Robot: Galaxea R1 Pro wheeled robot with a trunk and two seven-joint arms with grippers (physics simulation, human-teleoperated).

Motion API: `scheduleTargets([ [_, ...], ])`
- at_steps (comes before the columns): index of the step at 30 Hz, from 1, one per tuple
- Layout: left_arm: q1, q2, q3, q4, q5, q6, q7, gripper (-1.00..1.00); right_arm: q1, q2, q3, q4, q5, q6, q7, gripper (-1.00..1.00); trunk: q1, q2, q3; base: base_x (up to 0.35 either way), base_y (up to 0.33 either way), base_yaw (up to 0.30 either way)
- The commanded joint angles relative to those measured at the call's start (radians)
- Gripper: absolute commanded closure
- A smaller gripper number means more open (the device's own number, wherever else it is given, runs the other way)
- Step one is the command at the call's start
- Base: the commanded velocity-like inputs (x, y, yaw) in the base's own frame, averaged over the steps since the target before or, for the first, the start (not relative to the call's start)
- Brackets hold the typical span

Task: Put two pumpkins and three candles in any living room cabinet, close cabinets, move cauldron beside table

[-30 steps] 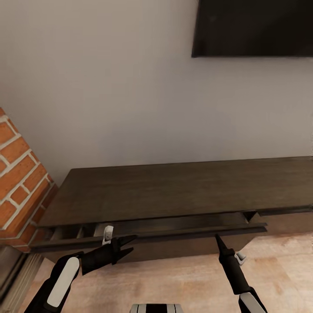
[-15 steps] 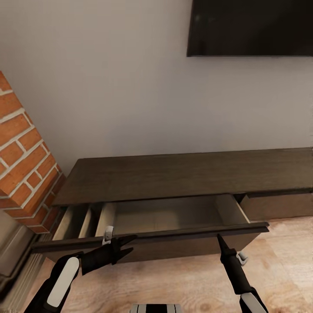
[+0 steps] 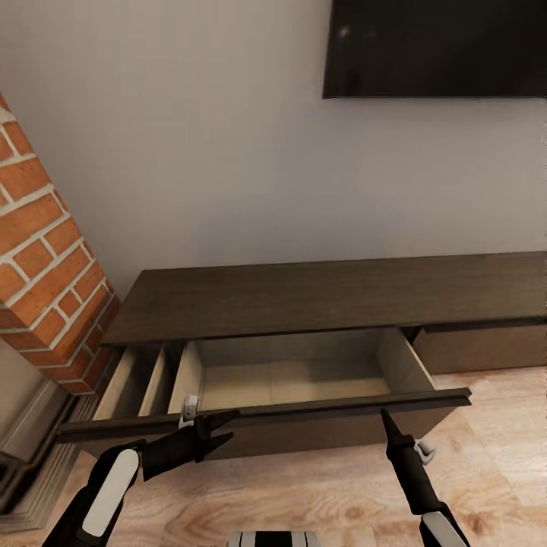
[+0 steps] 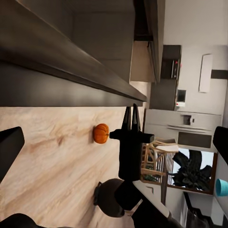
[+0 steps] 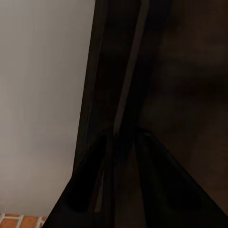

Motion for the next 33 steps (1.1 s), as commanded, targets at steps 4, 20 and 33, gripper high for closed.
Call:
scheduleTargets([
  [4, -0.001, 0.000, 0.001, 0.000, -0.004, 0.004, -0.005, -1.00, -0.001, 0.000, 0.045, -0.001, -0.002, 0.005, 0.021, 1.00, -0.001, 0.000, -0.001, -0.166, 0.000, 0.000],
  [20, -0.001, -0.001, 0.001, 0.000, -0.003, 0.004, -0.005, -1.00, -0.001, -0.001, 0.045, -0.001, -0.002, 0.006, 0.022, 1.00, -0.001, 0.000, -0.001, -0.078, 0.000, 0.000],
  [33, -0.001, -0.001, 0.001, 0.000, -0.004, 0.004, -0.005, -1.00, -0.001, -0.001, 0.045, -0.001, -0.002, 0.007, 0.022, 1.00, -0.001, 0.000, -0.001, -0.067, 0.000, 0.000],
])
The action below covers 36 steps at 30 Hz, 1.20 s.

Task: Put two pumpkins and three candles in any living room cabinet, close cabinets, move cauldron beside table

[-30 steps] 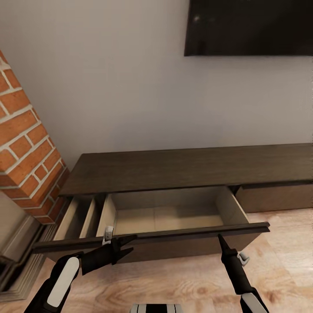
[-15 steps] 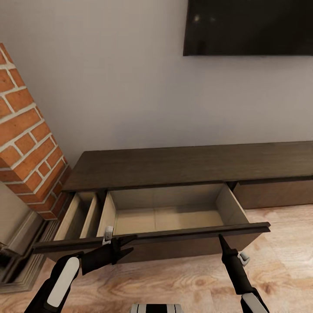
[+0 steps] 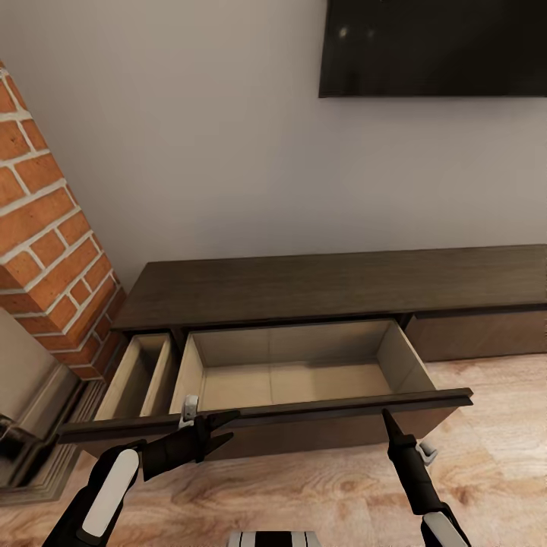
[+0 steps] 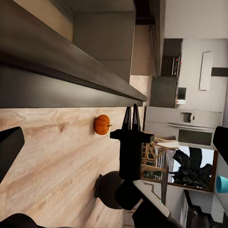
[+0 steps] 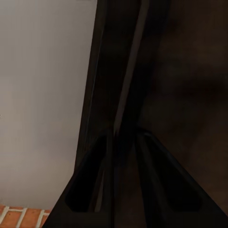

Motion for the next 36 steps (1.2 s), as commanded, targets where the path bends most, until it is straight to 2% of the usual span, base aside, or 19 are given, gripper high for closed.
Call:
scheduleTargets([
  [1, -0.001, 0.000, 0.001, 0.000, -0.003, 0.004, -0.005, -1.00, -0.001, 0.001, 0.055, -0.001, -0.002, 0.005, 0.023, 1.00, 0.000, 0.000, -0.001, -0.076, 0.000, 0.000],
  [19, -0.001, 0.001, 0.001, 0.000, -0.002, 0.004, -0.005, -1.00, -0.001, 0.002, 0.055, -0.001, -0.002, 0.000, 0.023, 1.00, 0.000, 0.000, -0.001, -0.031, 0.000, 0.000],
  [20, -0.001, 0.001, 0.001, 0.000, -0.003, 0.004, -0.005, -1.00, -0.001, 0.002, 0.055, -0.001, -0.002, -0.001, 0.024, -1.00, 0.000, 0.000, -0.001, 0.000, 0.000, 0.000],
  [31, -0.001, 0.001, 0.001, 0.000, -0.003, 0.004, -0.005, -1.00, -0.001, 0.000, 0.055, -0.001, -0.002, 0.006, 0.023, -1.00, 0.000, 0.000, -0.001, -0.002, 0.000, 0.000],
  [36, -0.001, 0.000, 0.001, 0.000, -0.002, 0.004, -0.005, -1.00, -0.001, 0.000, 0.055, -0.001, -0.002, 0.007, 0.022, -1.00, 0.000, 0.000, -0.001, -0.177, 0.000, 0.000],
])
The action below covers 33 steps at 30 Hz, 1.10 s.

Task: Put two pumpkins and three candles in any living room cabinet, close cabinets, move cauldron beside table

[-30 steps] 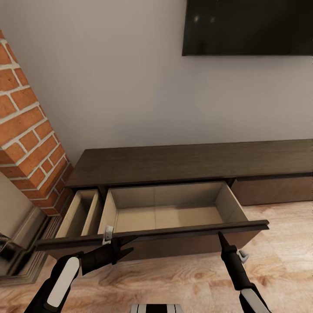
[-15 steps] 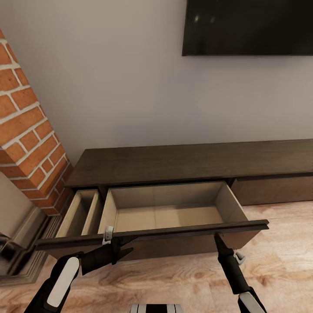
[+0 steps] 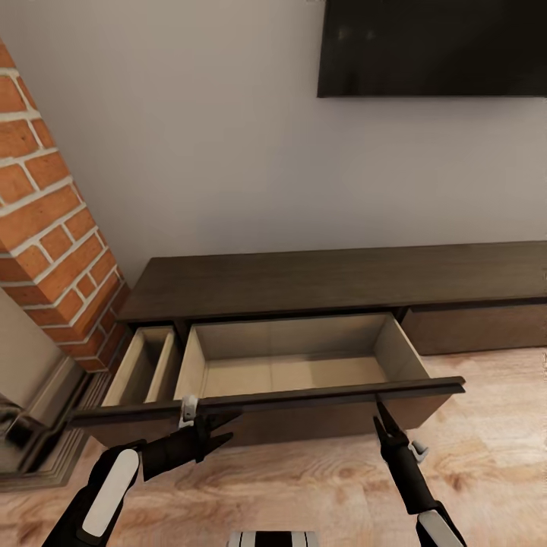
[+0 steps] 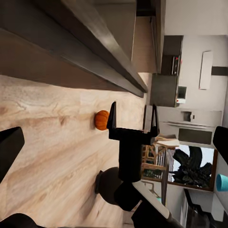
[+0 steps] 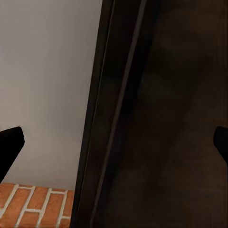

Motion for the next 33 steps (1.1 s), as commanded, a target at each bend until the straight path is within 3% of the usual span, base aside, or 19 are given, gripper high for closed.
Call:
scheduleTargets([
  [1, 0.000, 0.000, 0.001, 0.000, -0.003, 0.004, -0.005, -1.00, 0.000, -0.001, 0.002, 0.001, -0.008, 0.004, 0.004, -1.00, -0.001, 0.000, -0.001, -0.300, 0.000, 0.000],
  [11, 0.000, 0.000, 0.002, 0.000, -0.003, 0.004, -0.006, -1.00, 0.000, -0.007, 0.006, 0.000, -0.006, 0.020, -0.038, -1.00, -0.001, 0.000, -0.001, -0.185, 0.000, 0.000],
  [15, 0.000, 0.001, 0.003, 0.000, -0.004, 0.004, -0.005, -1.00, 0.000, -0.009, 0.009, -0.001, -0.002, 0.099, -0.066, -1.00, -0.001, 0.000, 0.003, -0.013, 0.000, 0.000],
  [17, 0.000, 0.001, 0.003, 0.000, -0.004, 0.004, -0.005, -1.00, 0.000, -0.009, 0.009, -0.002, 0.005, 0.192, -0.088, -1.00, -0.009, 0.014, 0.009, -0.004, 0.000, 0.000],
  [19, 0.000, 0.001, 0.003, 0.000, -0.004, 0.004, -0.005, -1.00, 0.000, -0.010, 0.009, -0.002, 0.007, 0.233, -0.107, -1.00, -0.017, 0.028, 0.016, -0.001, 0.000, 0.000],
  [29, 0.000, 0.001, 0.003, 0.001, -0.002, 0.004, -0.006, -1.00, 0.000, -0.007, 0.009, -0.001, -0.003, 0.322, -0.374, -1.00, -0.055, 0.098, 0.047, 0.000, 0.000, 0.000],
  [33, 0.000, 0.000, 0.001, 0.000, -0.003, 0.005, -0.006, -1.00, 0.001, -0.010, 0.029, -0.002, 0.021, 0.349, -0.471, -1.00, -0.070, 0.126, 0.060, 0.000, 0.000, 0.000],
])
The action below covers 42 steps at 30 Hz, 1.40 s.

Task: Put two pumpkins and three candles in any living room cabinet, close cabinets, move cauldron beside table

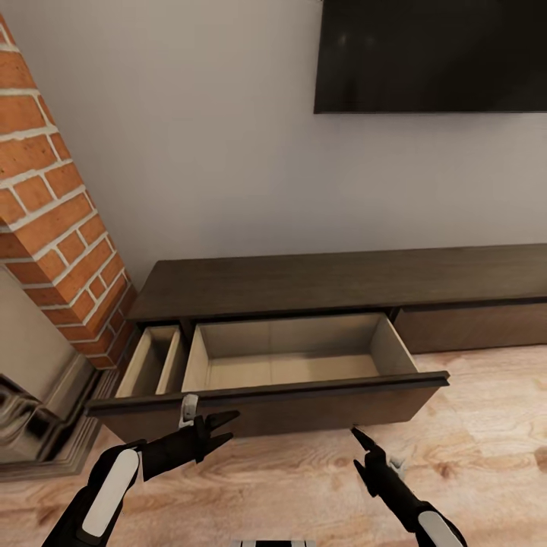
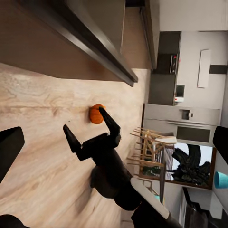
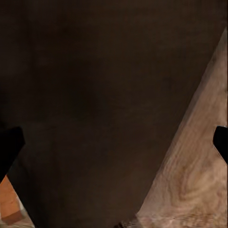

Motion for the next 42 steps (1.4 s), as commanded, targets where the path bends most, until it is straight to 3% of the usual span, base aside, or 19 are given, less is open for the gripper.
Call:
scheduleTargets([
  [1, 0.000, 0.000, 0.001, 0.000, -0.004, 0.004, -0.005, -1.00, 0.000, 0.000, 0.005, 0.001, 0.002, 0.016, -0.011, -1.00, -0.004, 0.007, 0.003, 0.000, 0.000, 0.000],
  [7, 0.000, -0.002, 0.001, 0.000, -0.003, 0.005, -0.004, -1.00, 0.005, -0.002, 0.038, 0.066, 0.139, 0.049, -0.052, -1.00, -0.027, 0.049, 0.021, 0.000, 0.000, 0.000],
  [10, 0.000, -0.002, 0.001, 0.000, -0.003, 0.005, -0.004, -1.00, 0.005, -0.004, 0.039, 0.120, 0.162, 0.052, -0.054, -1.00, -0.039, 0.070, 0.031, 0.000, 0.000, 0.000],
  [16, 0.000, -0.002, -0.006, 0.000, -0.004, 0.005, -0.004, -1.00, 0.006, -0.050, 0.038, 0.217, 0.169, 0.068, -0.014, -1.00, -0.062, 0.112, 0.050, 0.000, 0.000, 0.000],
  [22, 0.000, -0.003, -0.019, 0.000, -0.004, 0.005, -0.004, -1.00, 0.006, -0.058, 0.043, 0.283, 0.176, 0.060, 0.027, -1.00, -0.085, 0.154, 0.068, 0.000, 0.000, 0.000],
  [33, 0.000, -0.003, -0.020, 0.000, -0.004, 0.005, -0.004, -1.00, 0.006, -0.076, 0.049, 0.292, 0.184, 0.056, 0.033, -1.00, -0.127, 0.231, 0.103, 0.000, 0.000, 0.000],
  [38, 0.000, -0.004, -0.020, 0.000, -0.004, 0.005, -0.004, -1.00, 0.006, -0.078, 0.047, 0.294, 0.235, 0.056, 0.033, -1.00, -0.146, 0.266, 0.118, 0.000, 0.000, 0.000],
  [42, 0.000, -0.004, -0.020, 0.000, -0.004, 0.004, -0.004, -1.00, 0.006, -0.083, 0.046, 0.294, 0.250, 0.055, 0.032, -1.00, -0.161, 0.294, 0.131, 0.000, 0.000, 0.000],
])
